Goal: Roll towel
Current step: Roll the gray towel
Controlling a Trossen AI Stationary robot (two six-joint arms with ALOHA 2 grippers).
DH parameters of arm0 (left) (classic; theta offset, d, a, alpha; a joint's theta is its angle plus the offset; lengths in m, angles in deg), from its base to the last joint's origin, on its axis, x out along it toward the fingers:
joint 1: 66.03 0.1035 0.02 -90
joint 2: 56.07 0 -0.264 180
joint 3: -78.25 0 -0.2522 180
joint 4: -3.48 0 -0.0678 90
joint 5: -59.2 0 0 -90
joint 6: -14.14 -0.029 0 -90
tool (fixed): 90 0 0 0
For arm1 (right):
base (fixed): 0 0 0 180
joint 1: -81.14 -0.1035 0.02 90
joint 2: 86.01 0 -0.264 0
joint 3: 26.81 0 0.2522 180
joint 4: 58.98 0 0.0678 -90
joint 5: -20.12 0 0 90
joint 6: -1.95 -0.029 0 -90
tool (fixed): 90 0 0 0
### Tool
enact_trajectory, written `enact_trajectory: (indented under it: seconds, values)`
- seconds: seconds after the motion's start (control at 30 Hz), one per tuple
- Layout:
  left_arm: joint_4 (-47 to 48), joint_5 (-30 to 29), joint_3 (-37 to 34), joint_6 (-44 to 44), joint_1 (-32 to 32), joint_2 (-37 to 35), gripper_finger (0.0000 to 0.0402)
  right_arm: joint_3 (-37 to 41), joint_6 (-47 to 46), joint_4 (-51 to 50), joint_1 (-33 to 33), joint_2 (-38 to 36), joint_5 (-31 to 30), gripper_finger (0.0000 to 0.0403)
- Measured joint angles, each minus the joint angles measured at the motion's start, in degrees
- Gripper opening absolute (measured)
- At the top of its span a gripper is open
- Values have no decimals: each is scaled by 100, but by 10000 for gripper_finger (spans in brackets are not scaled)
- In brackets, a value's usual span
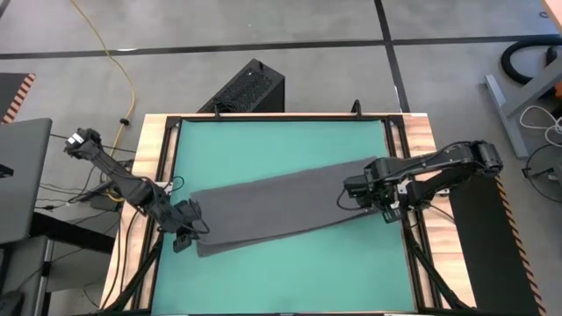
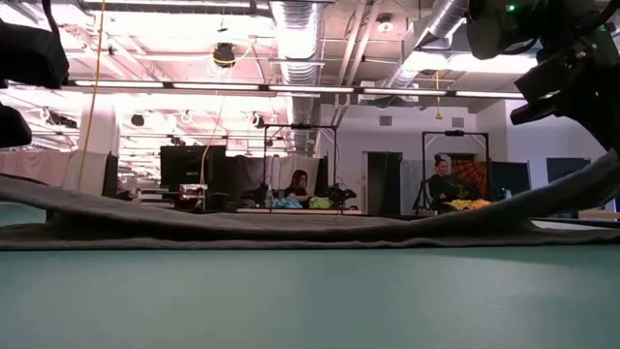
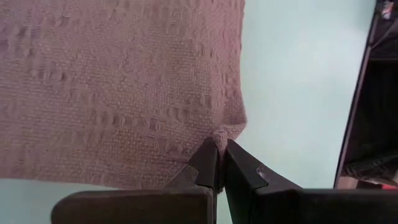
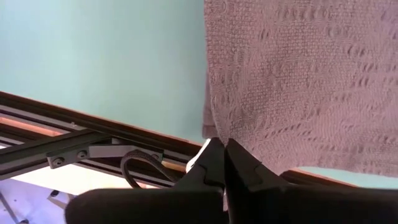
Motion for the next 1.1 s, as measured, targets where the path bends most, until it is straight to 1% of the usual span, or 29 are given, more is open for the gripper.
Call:
enact_trajectory:
  seconds: [0.2,0.3,0.5,0.67,0.87,0.97,1.1]
  values:
    - [-139,146,0,109,-109,242,0,0,0,-18,-2,0,20,13]
    - [-311,150,0,83,-148,235,0,0,4,-40,-2,0,89,13]
    - [-314,146,0,206,-272,226,0,0,48,-63,-87,0,291,13]
    - [-347,141,0,320,-357,239,0,0,48,-66,-244,0,299,13]
    - [-731,95,0,369,-405,386,0,0,45,-68,-312,0,299,13]
    - [-782,96,0,442,-405,518,6,0,44,-68,-290,0,299,14]
    - [-758,102,0,505,-405,694,25,0,44,-70,-289,0,297,21]
